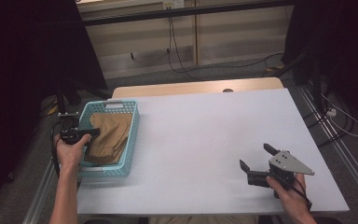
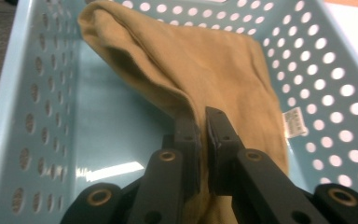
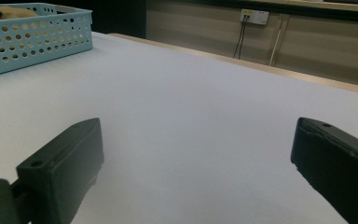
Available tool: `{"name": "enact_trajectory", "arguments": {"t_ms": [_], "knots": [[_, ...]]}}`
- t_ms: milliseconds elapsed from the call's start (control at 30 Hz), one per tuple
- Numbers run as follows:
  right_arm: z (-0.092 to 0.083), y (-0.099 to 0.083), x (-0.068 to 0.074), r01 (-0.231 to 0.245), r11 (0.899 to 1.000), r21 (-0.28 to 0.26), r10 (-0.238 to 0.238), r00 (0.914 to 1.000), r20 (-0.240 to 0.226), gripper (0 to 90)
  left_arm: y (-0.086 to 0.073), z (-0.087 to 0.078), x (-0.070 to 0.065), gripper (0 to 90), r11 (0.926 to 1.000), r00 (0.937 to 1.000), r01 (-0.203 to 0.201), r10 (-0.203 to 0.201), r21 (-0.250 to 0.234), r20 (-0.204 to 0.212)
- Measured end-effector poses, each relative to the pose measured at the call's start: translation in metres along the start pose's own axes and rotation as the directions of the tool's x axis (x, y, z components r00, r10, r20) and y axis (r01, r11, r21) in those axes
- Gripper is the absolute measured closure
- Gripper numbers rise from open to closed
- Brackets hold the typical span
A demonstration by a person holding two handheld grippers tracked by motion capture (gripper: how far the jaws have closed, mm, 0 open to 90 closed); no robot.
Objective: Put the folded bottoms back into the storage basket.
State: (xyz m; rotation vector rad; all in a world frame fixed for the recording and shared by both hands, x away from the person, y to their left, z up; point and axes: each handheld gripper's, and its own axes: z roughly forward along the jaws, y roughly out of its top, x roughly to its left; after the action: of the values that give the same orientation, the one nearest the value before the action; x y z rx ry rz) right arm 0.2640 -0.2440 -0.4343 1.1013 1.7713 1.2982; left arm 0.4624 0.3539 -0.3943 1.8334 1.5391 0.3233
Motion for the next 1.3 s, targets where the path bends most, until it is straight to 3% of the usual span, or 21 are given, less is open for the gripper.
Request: {"name": "enact_trajectory", "arguments": {"t_ms": [167,367,567,1200,1300], "knots": [[0.000,0.000,0.000,0.000,1.000,0.001,0.000,1.0000,0.001,2.1,0.000,0.000,0.000,84.8,0.9999,0.9997,-0.007,0.008,0.010,-0.025],[0.000,0.000,0.000,-0.003,1.000,0.002,0.003,1.0000,0.001,2.1,-0.001,0.004,0.002,84.8,0.9995,0.9978,0.010,-0.008,0.030,-0.066],[0.001,0.000,0.001,-0.005,1.000,0.003,0.005,1.0000,0.000,2.1,-0.002,0.007,0.007,84.7,0.9985,0.9977,0.007,-0.004,0.055,-0.068],[-0.001,0.000,0.001,-0.001,1.000,-0.002,0.001,1.0000,0.000,2.4,-0.007,0.022,0.011,84.0,0.9912,0.9873,0.030,-0.009,0.129,-0.159],[-0.001,-0.001,0.001,0.000,1.000,-0.002,0.000,1.0000,0.000,2.6,-0.008,0.024,0.011,83.9,0.9891,0.9852,0.017,0.009,0.147,-0.171]]}}
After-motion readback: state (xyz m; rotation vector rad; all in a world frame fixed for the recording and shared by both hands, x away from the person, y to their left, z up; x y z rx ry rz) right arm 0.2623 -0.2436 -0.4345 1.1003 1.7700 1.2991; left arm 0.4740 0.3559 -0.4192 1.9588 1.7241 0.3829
